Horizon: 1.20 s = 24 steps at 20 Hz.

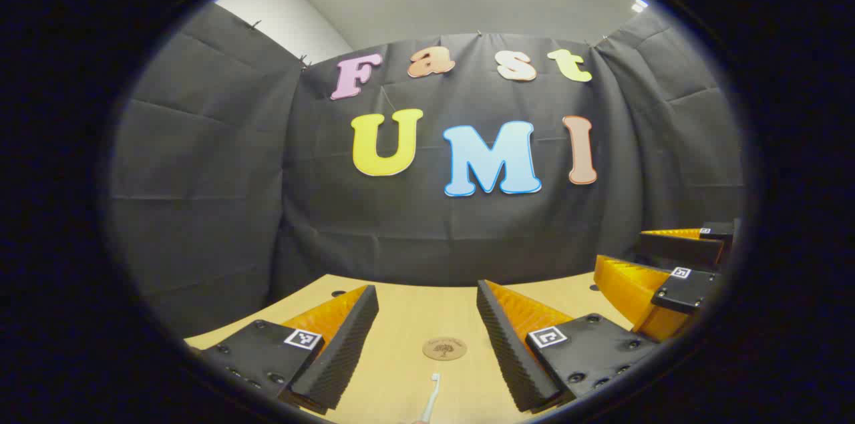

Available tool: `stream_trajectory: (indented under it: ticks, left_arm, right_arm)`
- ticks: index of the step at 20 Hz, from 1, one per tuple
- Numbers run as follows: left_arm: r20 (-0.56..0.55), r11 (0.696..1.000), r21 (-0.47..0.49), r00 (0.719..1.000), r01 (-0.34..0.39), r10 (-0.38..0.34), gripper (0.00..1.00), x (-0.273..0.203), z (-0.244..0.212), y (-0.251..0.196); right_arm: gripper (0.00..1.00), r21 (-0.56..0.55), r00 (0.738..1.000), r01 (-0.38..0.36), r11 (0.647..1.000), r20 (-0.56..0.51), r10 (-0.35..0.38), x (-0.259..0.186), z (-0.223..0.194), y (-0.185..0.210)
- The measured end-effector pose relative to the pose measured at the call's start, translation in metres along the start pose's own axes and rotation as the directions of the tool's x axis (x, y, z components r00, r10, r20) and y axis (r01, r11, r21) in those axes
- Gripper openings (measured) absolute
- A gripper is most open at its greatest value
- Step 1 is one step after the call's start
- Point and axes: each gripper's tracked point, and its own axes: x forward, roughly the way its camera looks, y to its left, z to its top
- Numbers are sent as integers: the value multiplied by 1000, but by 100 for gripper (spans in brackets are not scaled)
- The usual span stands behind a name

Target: Put the toothbrush and toothpaste on the desktop into the cup, then pick up the cup and place it on the coaster on the desktop.

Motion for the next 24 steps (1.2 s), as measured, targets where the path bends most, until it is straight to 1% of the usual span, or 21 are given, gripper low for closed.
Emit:
stream_trajectory:
  ticks: [1,2,3,4,5,7,8,10,12,13,14,15,16,17,18,19,20,21,22,23,24]
  left_arm:
    - [-17,1000,11,1000,4,-4,98,7,-4,1]
    - [-25,1000,20,1000,11,-11,94,13,-6,4]
    - [-25,999,21,999,26,-25,96,17,-5,7]
    - [-41,999,17,999,37,-36,94,22,-4,9]
    - [-60,999,12,997,49,-48,96,28,-6,12]
    - [-62,995,-9,993,96,-96,96,33,-6,11]
    - [-81,993,-20,990,113,-114,96,38,-9,11]
    - [-109,988,-39,982,153,-156,96,46,-17,11]
    - [-115,984,-45,978,170,-174,96,49,-20,14]
    - [-108,984,-46,979,171,-175,96,51,-21,16]
    - [-112,984,-46,978,173,-177,99,53,-23,18]
    - [-116,983,-42,977,177,-180,99,55,-25,17]
    - [-113,982,-41,976,185,-189,96,57,-25,15]
    - [-103,978,-41,973,204,-207,94,58,-23,9]
    - [-103,977,-34,972,210,-212,96,59,-23,6]
    - [-107,978,-23,972,208,-209,99,60,-26,6]
    - [-113,977,-18,970,215,-215,94,63,-28,4]
    - [-128,976,-16,968,218,-218,96,64,-31,1]
    - [-144,975,-20,965,220,-220,99,64,-36,0]
    - [-161,972,-29,959,233,-235,96,63,-41,-6]
    - [-178,970,-38,954,240,-243,96,63,-47,-9]
  right_arm:
    - [90,1,999,17,1000,-29,-17,3,-5,-5]
    - [90,5,999,33,999,-37,-33,6,-5,-7]
    - [90,9,998,57,998,-32,-57,10,-2,-10]
    - [90,8,994,89,996,-61,-88,13,-3,-16]
    - [90,2,987,122,993,-105,-121,11,-11,-20]
    - [90,16,980,172,985,-104,-169,14,-16,-27]
    - [90,29,974,196,980,-121,-191,15,-18,-28]
    - [90,45,960,233,971,-172,-222,12,-33,-31]
    - [90,36,950,254,967,-194,-243,9,-38,-33]
    - [90,28,949,253,967,-201,-243,10,-39,-31]
    - [93,21,947,250,968,-214,-240,9,-41,-31]
    - [90,14,946,244,970,-225,-235,9,-43,-31]
    - [88,8,945,240,971,-232,-231,10,-43,-31]
    - [90,4,944,233,972,-240,-225,11,-44,-30]
    - [93,2,941,223,975,-261,-214,10,-49,-28]
    - [90,5,936,208,978,-290,-198,11,-56,-23]
    - [90,13,930,190,982,-322,-176,13,-65,-15]
    - [90,24,921,179,984,-356,-159,15,-72,-12]
    - [94,39,912,172,984,-385,-144,17,-77,-11]
    - [90,56,904,165,985,-408,-128,20,-82,-9]
    - [90,68,896,161,985,-429,-117,22,-87,-7]
